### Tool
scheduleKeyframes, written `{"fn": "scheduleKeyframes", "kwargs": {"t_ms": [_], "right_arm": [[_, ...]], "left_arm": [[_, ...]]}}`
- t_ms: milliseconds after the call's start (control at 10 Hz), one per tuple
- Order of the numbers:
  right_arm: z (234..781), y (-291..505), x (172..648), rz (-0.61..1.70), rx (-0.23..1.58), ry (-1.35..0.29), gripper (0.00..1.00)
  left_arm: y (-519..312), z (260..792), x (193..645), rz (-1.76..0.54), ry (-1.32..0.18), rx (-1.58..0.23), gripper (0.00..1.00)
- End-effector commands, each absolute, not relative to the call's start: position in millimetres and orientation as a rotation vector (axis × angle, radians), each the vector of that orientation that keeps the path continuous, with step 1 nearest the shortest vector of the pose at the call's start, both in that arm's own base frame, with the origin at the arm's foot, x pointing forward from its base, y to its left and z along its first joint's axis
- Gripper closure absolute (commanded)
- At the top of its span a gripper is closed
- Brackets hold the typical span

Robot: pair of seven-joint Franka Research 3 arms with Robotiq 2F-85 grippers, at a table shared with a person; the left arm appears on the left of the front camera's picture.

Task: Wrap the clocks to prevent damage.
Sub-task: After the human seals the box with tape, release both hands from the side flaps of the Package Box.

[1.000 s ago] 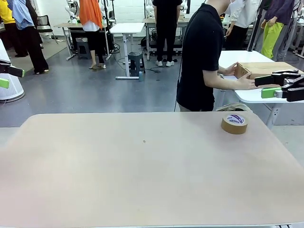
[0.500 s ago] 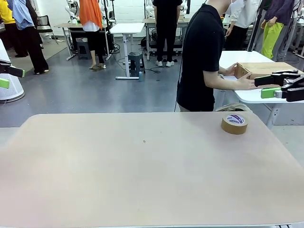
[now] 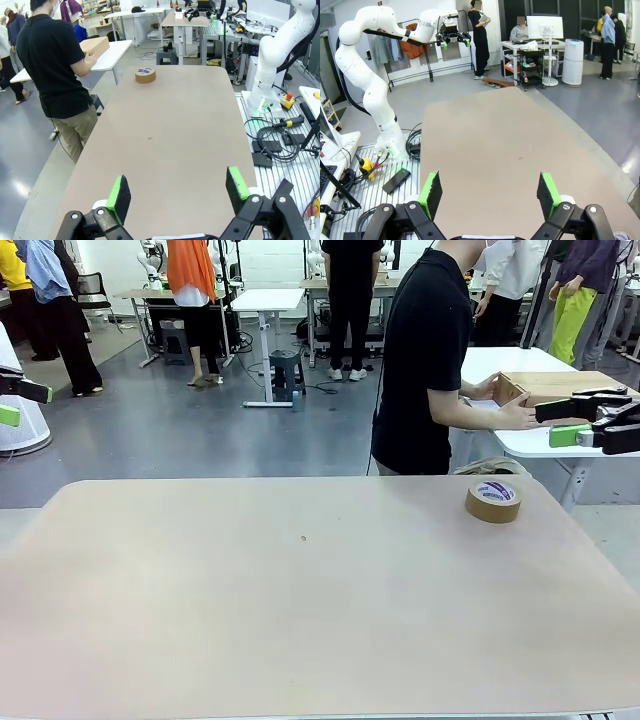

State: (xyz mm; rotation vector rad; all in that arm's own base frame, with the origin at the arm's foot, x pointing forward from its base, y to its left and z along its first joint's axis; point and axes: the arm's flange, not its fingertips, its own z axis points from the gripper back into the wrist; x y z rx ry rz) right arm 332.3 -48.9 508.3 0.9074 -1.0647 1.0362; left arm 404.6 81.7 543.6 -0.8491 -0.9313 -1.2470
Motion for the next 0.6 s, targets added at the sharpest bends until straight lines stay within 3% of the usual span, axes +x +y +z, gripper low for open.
{"fn": "scheduleKeyframes", "kwargs": {"t_ms": [0, 500], "right_arm": [[503.5, -49.8, 330.2, 1.039, 0.912, -1.083, 0.00], [503.5, -49.8, 330.2, 1.039, 0.912, -1.083, 0.00]], "left_arm": [[81.8, 546.4, 402.6, -1.244, -0.940, -0.850, 0.00], [81.8, 546.4, 402.6, -1.244, -0.940, -0.850, 0.00]]}}
